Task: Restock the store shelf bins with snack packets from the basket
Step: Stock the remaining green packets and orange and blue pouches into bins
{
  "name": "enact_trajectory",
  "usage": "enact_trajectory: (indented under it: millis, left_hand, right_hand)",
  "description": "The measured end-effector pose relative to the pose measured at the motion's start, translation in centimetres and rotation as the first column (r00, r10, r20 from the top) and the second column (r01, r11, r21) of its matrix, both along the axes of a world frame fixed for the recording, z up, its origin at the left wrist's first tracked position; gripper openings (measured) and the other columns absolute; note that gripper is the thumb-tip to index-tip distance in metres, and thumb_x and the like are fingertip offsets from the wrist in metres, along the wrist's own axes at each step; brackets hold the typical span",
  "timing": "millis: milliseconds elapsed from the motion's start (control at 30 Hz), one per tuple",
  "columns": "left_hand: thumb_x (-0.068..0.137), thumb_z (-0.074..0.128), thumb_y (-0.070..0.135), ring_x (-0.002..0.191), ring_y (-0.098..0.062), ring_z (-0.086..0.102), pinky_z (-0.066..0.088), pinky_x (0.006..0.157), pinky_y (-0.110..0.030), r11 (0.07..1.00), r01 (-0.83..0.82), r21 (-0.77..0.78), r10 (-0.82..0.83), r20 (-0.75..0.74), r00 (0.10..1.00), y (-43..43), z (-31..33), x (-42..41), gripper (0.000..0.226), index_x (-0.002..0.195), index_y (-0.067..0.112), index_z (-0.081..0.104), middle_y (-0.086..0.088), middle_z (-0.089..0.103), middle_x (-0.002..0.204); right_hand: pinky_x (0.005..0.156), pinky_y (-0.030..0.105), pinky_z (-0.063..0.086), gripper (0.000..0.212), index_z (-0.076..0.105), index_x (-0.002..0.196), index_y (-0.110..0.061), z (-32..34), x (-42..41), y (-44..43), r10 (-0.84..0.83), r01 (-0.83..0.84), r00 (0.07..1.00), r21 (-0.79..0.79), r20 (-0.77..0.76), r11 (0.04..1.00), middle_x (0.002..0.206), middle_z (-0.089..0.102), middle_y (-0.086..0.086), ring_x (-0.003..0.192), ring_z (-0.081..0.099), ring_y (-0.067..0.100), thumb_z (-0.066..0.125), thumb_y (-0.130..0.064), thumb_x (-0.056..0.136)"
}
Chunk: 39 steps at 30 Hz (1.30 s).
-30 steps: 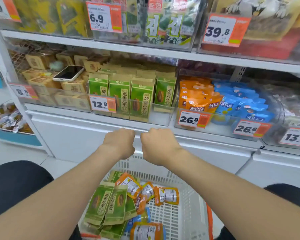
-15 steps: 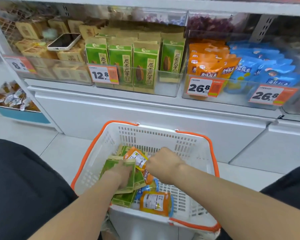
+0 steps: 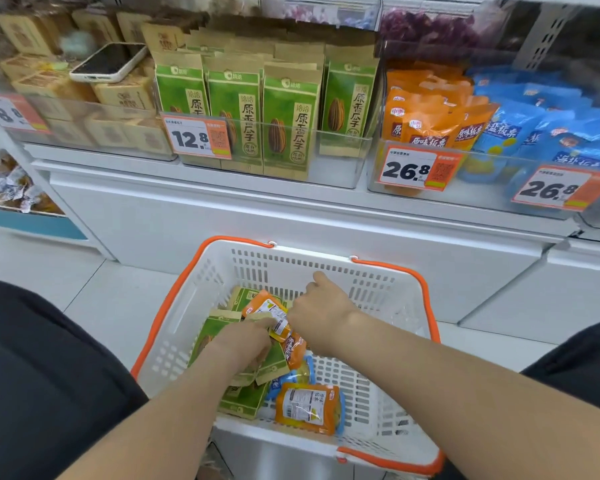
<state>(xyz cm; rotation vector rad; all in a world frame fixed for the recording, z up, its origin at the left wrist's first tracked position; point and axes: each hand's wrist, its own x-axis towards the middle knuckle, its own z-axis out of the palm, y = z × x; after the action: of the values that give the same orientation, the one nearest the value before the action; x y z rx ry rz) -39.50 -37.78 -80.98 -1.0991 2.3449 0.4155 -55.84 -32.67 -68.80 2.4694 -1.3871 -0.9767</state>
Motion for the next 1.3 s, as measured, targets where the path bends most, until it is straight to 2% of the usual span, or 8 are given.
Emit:
enact_trajectory:
  millis: [133,333,467,667,933,1000,1200,1300]
  left_hand:
    - [0.086,0.076,0.012,0.111,-0.023,0.063,0.053,0.089,-0.033,0.968,-0.239,0.081,0.252,-0.377,0.891,-0.8,0.1,-0.9,0.030,0.069,0.033,0.062,0.010,0.070,0.122]
    - [0.092,0.076,0.036,0.094,-0.015,0.068,0.053,0.090,-0.042,0.836,-0.391,0.385,0.534,-0.733,0.420,-1.8,3.7,-3.2,0.009,0.084,0.035,0.071,0.013,0.074,0.086]
    - [0.098,0.073,0.023,0.070,-0.015,0.058,0.045,0.071,-0.034,0.692,-0.301,0.656,0.692,-0.722,0.018,-1.8,7.4,-4.7,0.005,0.094,0.020,0.072,0.001,0.065,0.076]
    - [0.107,0.060,0.026,0.077,-0.021,0.064,0.052,0.071,-0.034,0.611,-0.277,0.742,0.653,-0.670,-0.353,-1.8,12.8,-6.7,0.016,0.110,0.011,0.064,-0.010,0.072,0.086]
    - [0.114,0.038,0.034,0.089,-0.020,0.069,0.057,0.083,-0.040,0.715,-0.264,0.647,0.547,-0.753,-0.366,-1.4,20.3,-8.4,0.040,0.110,0.011,0.071,-0.016,0.076,0.099]
    - [0.114,0.039,0.034,0.076,-0.006,0.065,0.053,0.071,-0.025,0.752,-0.277,0.598,0.500,-0.792,-0.350,-1.7,21.6,-8.6,0.041,0.095,0.013,0.070,0.002,0.074,0.079]
    - [0.112,0.037,0.043,0.108,0.013,0.055,0.045,0.100,-0.025,0.804,-0.473,0.360,0.341,-0.931,-0.129,-3.8,23.2,-9.4,0.024,0.118,0.041,0.061,0.019,0.063,0.117]
    - [0.106,0.049,0.032,0.130,-0.015,0.050,0.040,0.114,-0.042,0.785,-0.585,0.204,0.254,-0.967,0.003,-5.1,23.5,-9.2,0.030,0.134,0.032,0.060,0.008,0.057,0.133]
  right_hand:
    - [0.115,0.052,0.028,0.005,0.057,0.099,-0.023,1.0,-0.6,-1.0,-0.150,0.146,0.987,0.066,0.051,0.987,0.098,0.060,-0.003,0.102,0.060,0.027,0.062,-0.024,0.099]
    - [0.102,0.050,0.042,0.019,0.056,0.118,-0.015,3.6,-3.4,-2.6,-0.422,0.392,0.883,0.172,0.203,0.904,0.116,0.059,0.004,0.104,0.057,0.027,0.056,-0.015,0.099]
    - [0.072,0.037,0.047,0.045,0.043,0.134,-0.009,6.0,-5.4,-3.9,-0.577,0.529,0.664,0.247,0.475,0.812,0.122,0.058,0.012,0.093,0.056,0.028,0.065,-0.022,0.097]
    - [0.064,0.040,0.064,0.034,0.060,0.102,-0.014,11.6,-6.4,-5.0,-0.562,0.588,0.244,0.340,0.791,0.734,0.089,0.072,0.008,0.072,0.073,0.022,0.083,-0.012,0.077]
    - [0.091,0.035,0.051,0.062,0.056,0.137,-0.020,17.9,-6.5,-5.3,-0.287,0.516,0.371,0.061,0.883,0.855,0.130,0.062,0.001,0.120,0.057,0.024,0.084,-0.028,0.082]
    - [0.104,0.040,0.048,0.076,0.049,0.146,-0.020,19.1,-6.6,-5.3,-0.267,0.504,0.387,0.040,0.883,0.863,0.143,0.056,0.001,0.131,0.051,0.025,0.086,-0.032,0.081]
    - [0.083,0.033,0.034,0.049,0.051,0.129,-0.026,23.8,-9.0,-5.6,0.083,0.633,0.314,-0.273,0.946,0.725,0.128,0.062,-0.002,0.108,0.046,0.024,0.078,-0.019,0.089]
    - [0.080,0.041,0.048,0.042,0.049,0.123,-0.024,23.7,-10.1,-6.5,0.184,0.660,0.317,-0.356,0.930,0.662,0.113,0.067,0.002,0.098,0.057,0.027,0.074,-0.012,0.091]
